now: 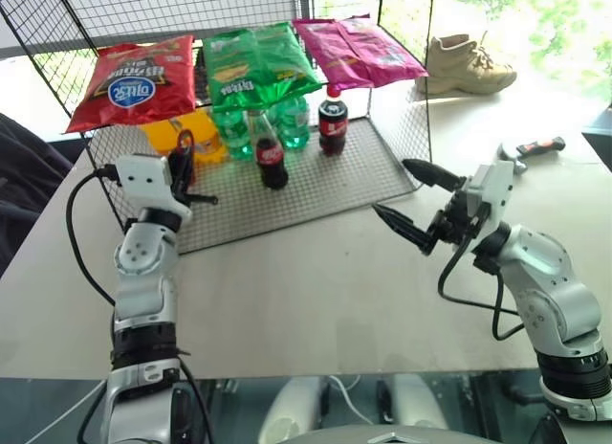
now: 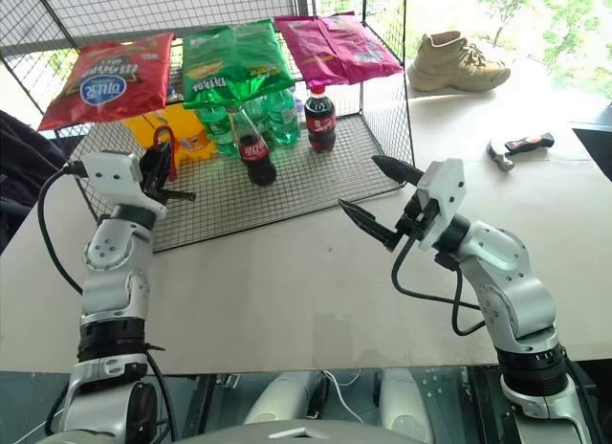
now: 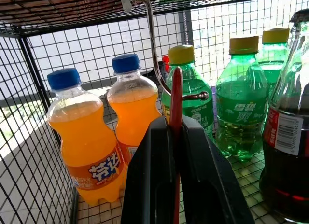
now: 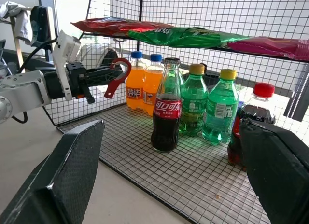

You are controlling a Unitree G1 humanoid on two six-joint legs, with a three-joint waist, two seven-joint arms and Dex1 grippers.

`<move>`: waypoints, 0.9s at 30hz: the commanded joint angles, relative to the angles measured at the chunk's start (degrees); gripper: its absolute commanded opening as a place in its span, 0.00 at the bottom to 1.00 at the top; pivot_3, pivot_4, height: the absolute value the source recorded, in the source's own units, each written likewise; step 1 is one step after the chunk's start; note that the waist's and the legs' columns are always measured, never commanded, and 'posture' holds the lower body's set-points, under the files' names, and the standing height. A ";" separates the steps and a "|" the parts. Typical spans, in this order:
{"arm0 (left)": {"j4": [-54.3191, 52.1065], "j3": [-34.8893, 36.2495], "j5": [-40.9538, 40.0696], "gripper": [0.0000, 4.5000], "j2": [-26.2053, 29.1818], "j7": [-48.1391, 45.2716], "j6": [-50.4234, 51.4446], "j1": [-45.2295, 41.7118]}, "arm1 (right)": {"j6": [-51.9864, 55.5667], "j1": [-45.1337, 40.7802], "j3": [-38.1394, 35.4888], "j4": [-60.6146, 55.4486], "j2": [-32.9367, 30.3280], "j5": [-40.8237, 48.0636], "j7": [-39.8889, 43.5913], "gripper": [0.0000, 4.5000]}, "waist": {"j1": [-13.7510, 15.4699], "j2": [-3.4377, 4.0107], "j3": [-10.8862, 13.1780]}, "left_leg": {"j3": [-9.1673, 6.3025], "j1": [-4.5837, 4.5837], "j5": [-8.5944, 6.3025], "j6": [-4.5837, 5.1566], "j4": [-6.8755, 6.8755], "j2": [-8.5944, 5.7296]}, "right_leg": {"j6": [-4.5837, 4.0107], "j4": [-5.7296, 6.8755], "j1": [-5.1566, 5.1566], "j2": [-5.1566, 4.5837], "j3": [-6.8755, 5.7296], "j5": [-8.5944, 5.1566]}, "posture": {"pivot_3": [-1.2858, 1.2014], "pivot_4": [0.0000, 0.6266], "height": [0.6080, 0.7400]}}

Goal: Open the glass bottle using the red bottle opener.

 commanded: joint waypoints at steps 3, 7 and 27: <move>-8.75 2.59 -12.29 0.01 -2.99 -3.91 3.85 1.22 | -0.91 -0.96 -0.63 -1.16 -0.20 0.20 0.11 1.00 | 0.01 0.00 0.00 | 0.00 -0.01 0.00 0.00 0.02 0.00 | 0.00 0.00 0.00 0.00 -0.01 0.00 | 0.52 0.24 1.00; -11.92 4.76 -19.83 0.01 -4.73 -3.95 7.58 2.04 | -1.15 -1.00 -0.50 -0.84 -0.16 0.01 0.35 1.00 | -0.01 -0.01 0.00 | 0.00 -0.01 0.00 0.00 0.04 0.00 | 0.00 0.02 0.00 0.00 -0.01 0.00 | 0.52 0.24 1.00; -17.68 5.42 -40.64 0.01 -6.64 -8.26 22.57 6.04 | -0.80 -1.32 -0.31 -0.04 -0.45 -0.85 0.34 1.00 | -0.02 -0.02 0.00 | 0.01 0.00 0.01 0.00 0.07 0.00 | 0.00 0.02 0.02 0.03 0.01 0.00 | 0.52 0.24 1.00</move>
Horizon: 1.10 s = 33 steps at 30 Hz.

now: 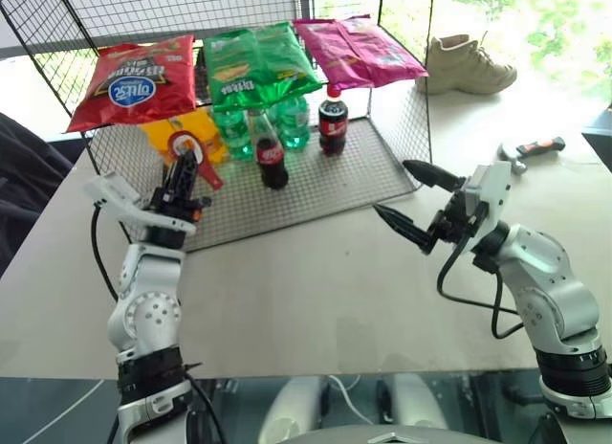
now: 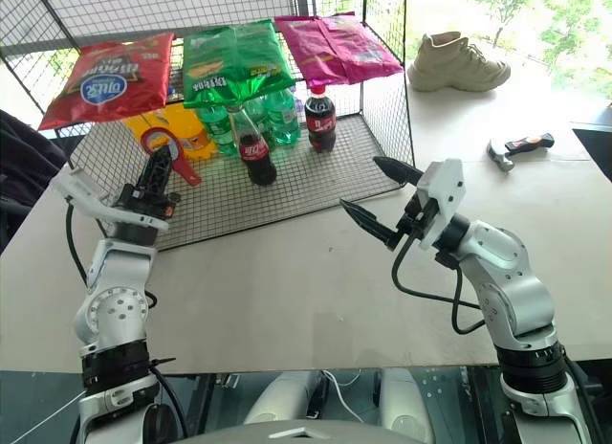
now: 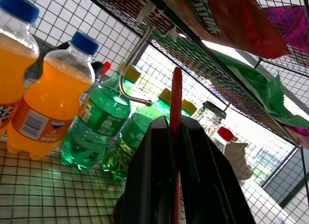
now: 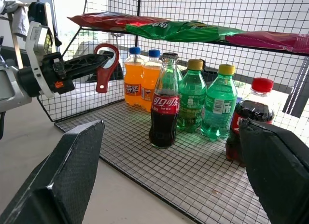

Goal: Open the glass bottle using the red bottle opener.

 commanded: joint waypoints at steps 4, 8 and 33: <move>-5.77 -6.15 -4.41 0.01 -1.00 -4.96 6.65 1.49 | 3.37 -1.18 0.36 -1.56 -0.48 0.86 -1.02 1.00 | 0.06 0.00 0.00 | 0.00 0.00 0.00 0.00 0.00 0.00 | 0.00 0.00 0.01 0.00 -0.01 0.00 | 0.52 0.24 1.00; -6.88 -11.27 -5.87 0.01 -2.76 -7.78 10.55 1.24 | 13.48 -1.56 1.90 -2.07 -1.08 4.95 -2.08 1.00 | 0.01 0.00 0.00 | 0.00 0.01 0.00 0.00 0.00 0.00 | 0.00 0.00 0.02 0.00 0.01 0.00 | 0.52 0.24 1.00; -5.03 -16.77 -12.99 0.00 -8.26 -13.49 21.27 -1.07 | 44.86 -11.87 0.04 0.33 8.89 32.23 -14.33 0.89 | -0.07 0.00 0.00 | 0.02 -0.05 0.00 0.01 -0.01 0.00 | -0.01 -0.02 0.00 0.01 0.02 0.00 | 0.52 0.24 1.00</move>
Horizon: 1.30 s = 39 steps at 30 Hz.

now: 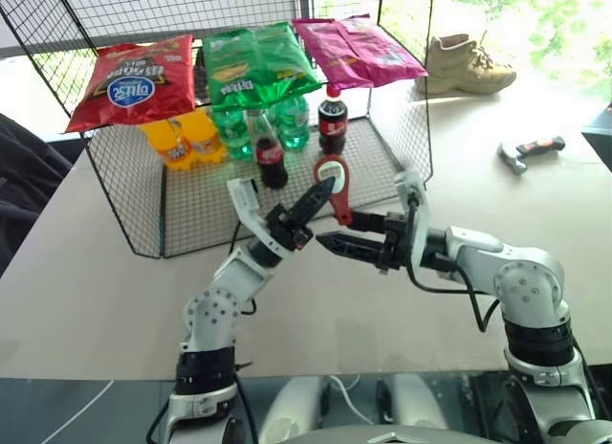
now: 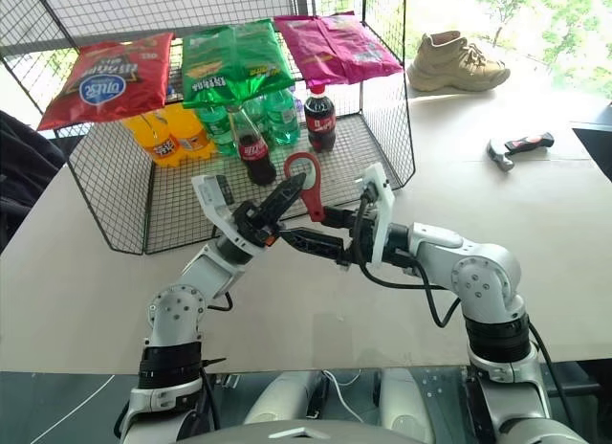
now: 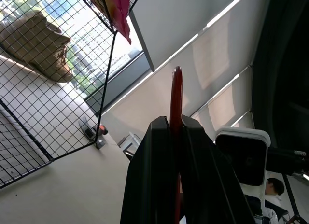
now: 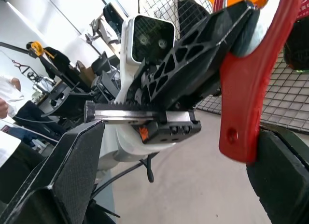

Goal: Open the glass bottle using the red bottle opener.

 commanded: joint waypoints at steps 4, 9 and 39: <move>-0.93 0.15 -0.87 0.00 -0.37 -1.44 0.43 -0.10 | -0.19 -1.78 -0.91 -0.61 -0.32 2.18 0.46 0.53 | 0.00 0.00 0.00 | 0.01 0.00 0.00 0.00 0.00 0.00 | 0.00 0.00 0.00 0.00 0.00 0.00 | 0.52 0.24 1.00; -1.07 -0.02 -0.77 0.00 -0.68 -1.70 0.42 0.30 | -0.01 -1.76 -1.09 -0.41 -0.33 2.82 0.38 0.02 | -0.03 0.00 0.00 | 0.01 0.00 0.00 0.00 0.00 0.00 | 0.00 0.00 0.00 -0.01 0.00 0.00 | 0.52 0.24 1.00; -3.94 -1.87 27.13 0.97 6.62 -0.51 -20.85 4.58 | -14.12 8.04 -12.44 1.70 -2.13 -3.87 -8.32 0.00 | 0.03 0.02 0.00 | 0.04 -0.02 0.00 0.00 -0.09 0.01 | 0.00 -0.04 -0.03 -0.01 0.04 0.00 | 0.52 0.24 1.00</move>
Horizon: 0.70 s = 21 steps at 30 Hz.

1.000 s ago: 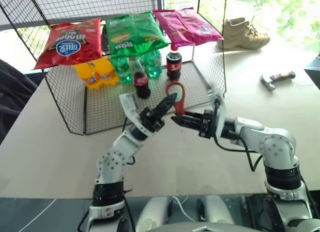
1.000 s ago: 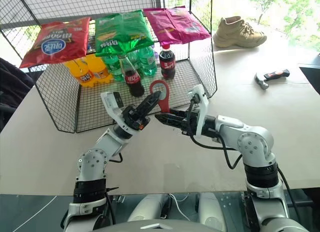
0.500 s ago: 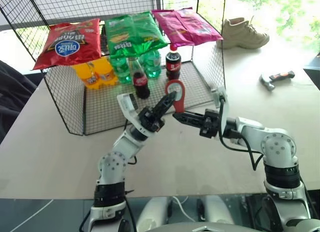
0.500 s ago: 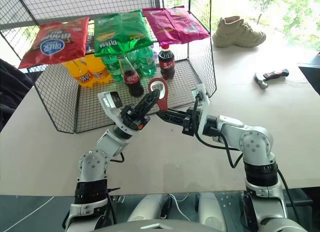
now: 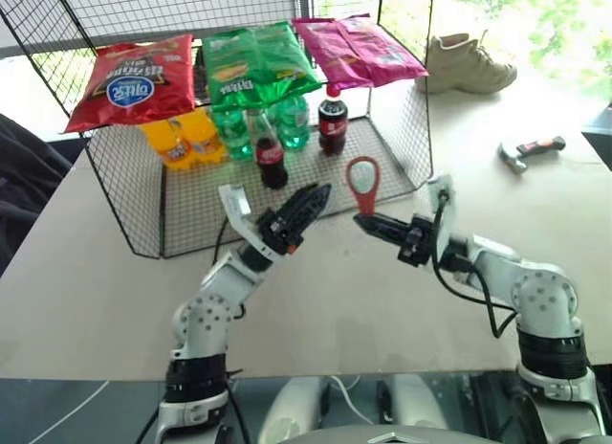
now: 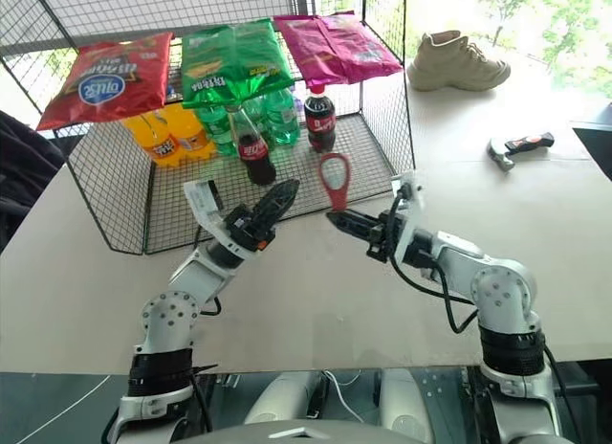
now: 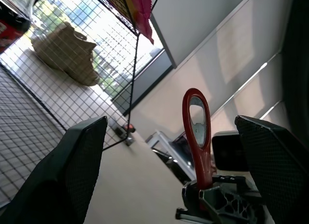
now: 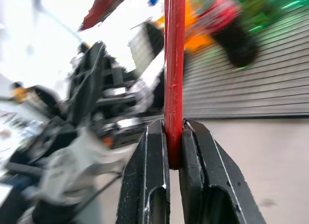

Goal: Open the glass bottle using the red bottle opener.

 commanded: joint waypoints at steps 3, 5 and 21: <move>1.54 -2.38 23.76 0.97 2.31 2.25 -21.74 2.13 | -12.49 1.47 -4.89 -1.25 -0.91 -9.94 -2.22 0.00 | 0.15 0.01 0.00 | 0.07 0.03 0.00 0.00 -0.06 0.00 | 0.00 -0.01 0.00 0.00 0.06 0.00 | 0.52 0.24 1.00; 3.06 -1.90 27.40 0.97 1.24 4.49 -26.18 1.98 | -14.79 2.01 -4.45 -1.00 -1.63 -13.27 -1.94 0.00 | 0.16 0.01 0.00 | 0.07 0.03 0.00 0.00 -0.06 0.00 | 0.00 -0.03 0.00 -0.01 0.06 0.00 | 0.52 0.24 1.00; 25.00 -1.90 47.77 0.97 1.85 19.99 -41.91 -11.44 | -22.75 2.20 -2.23 0.11 -0.78 -22.69 -0.37 0.00 | 0.12 0.00 0.00 | 0.02 0.00 0.00 0.00 -0.03 -0.01 | 0.02 0.00 -0.02 0.01 -0.02 0.01 | 0.52 0.24 1.00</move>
